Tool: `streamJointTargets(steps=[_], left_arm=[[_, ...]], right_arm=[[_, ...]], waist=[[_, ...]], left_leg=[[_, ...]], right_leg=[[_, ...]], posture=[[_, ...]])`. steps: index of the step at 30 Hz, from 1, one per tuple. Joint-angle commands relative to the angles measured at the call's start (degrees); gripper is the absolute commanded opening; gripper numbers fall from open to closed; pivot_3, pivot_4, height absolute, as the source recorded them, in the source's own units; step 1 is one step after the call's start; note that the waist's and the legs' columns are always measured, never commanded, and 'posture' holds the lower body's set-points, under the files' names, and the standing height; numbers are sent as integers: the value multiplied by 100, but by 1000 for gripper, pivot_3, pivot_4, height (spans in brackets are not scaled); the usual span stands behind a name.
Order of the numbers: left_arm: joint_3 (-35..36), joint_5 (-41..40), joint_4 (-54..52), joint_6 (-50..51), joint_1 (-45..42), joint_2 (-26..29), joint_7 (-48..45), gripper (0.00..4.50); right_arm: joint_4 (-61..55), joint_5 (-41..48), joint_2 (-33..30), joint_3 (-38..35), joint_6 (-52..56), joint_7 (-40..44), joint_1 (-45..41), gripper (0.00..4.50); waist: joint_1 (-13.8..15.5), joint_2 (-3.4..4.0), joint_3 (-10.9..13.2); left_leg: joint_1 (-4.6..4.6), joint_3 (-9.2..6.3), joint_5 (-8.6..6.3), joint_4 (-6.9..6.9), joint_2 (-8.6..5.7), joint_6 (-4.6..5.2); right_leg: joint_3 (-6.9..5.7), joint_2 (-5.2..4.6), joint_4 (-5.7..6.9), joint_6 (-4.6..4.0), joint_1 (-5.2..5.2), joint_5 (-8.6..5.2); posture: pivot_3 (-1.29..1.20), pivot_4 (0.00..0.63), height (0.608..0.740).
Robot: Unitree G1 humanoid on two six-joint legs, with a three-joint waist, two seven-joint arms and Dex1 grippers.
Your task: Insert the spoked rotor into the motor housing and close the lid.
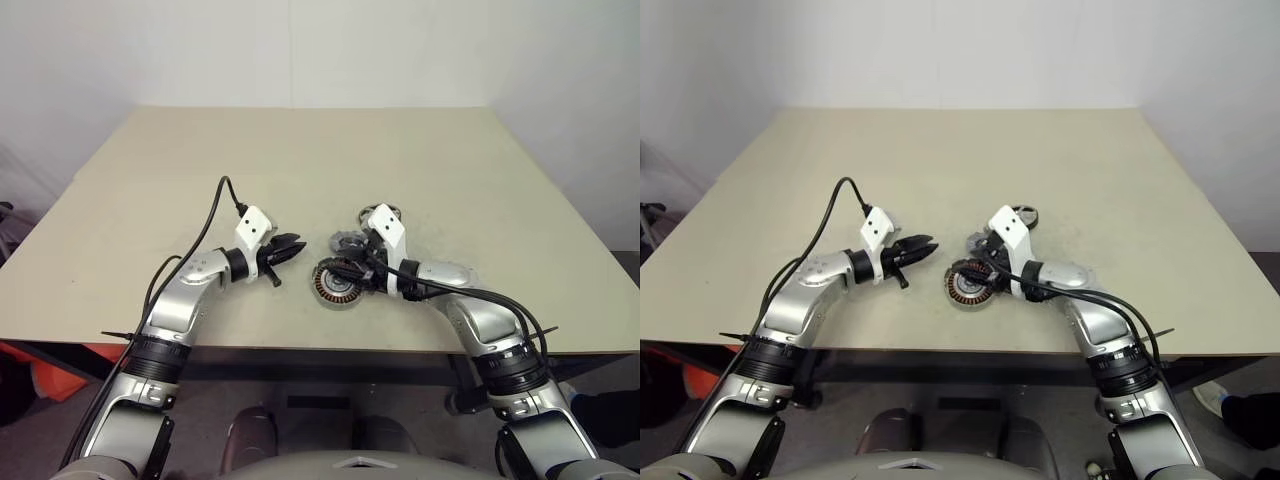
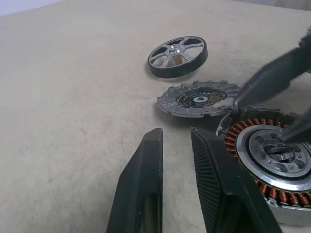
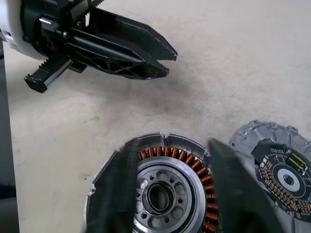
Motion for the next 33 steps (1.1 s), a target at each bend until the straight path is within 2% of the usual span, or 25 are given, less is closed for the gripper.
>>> streamJointTargets(steps=[1,4,14,21,33], left_arm=[[46,-3,-113,-132,-89,50,4,998],[54,1,-110,-135,-90,65,7,998],[76,11,-42,-144,-137,100,28,998],[69,36,29,-196,-167,87,56,998],[73,78,125,-279,-176,90,53,998]], right_arm=[[-53,50,-13,-17,-40,85,-121,965],[-24,14,-18,15,-56,110,-134,45],[220,-284,-99,324,-64,102,67,45],[287,-236,-84,154,-133,41,22,45],[-259,99,-170,-113,25,249,-194,45]], waist=[[0,0,0],[0,0,0],[0,1,-1],[0,-3,-5],[1,-2,-5]], left_leg=[[0,0,0,0,0,0],[0,0,0,0,0,0],[0,0,0,0,0,0],[30,0,0,1,0,-1],[25,0,1,-1,1,-3]], right_leg=[[0,0,0,0,0,0],[0,0,0,0,0,0],[0,0,1,0,0,0],[1,0,1,0,28,0],[0,1,1,-2,22,1]], posture=[[0,0,740],[0,0,740],[0,0,740],[0,0,740],[0,0,740]])
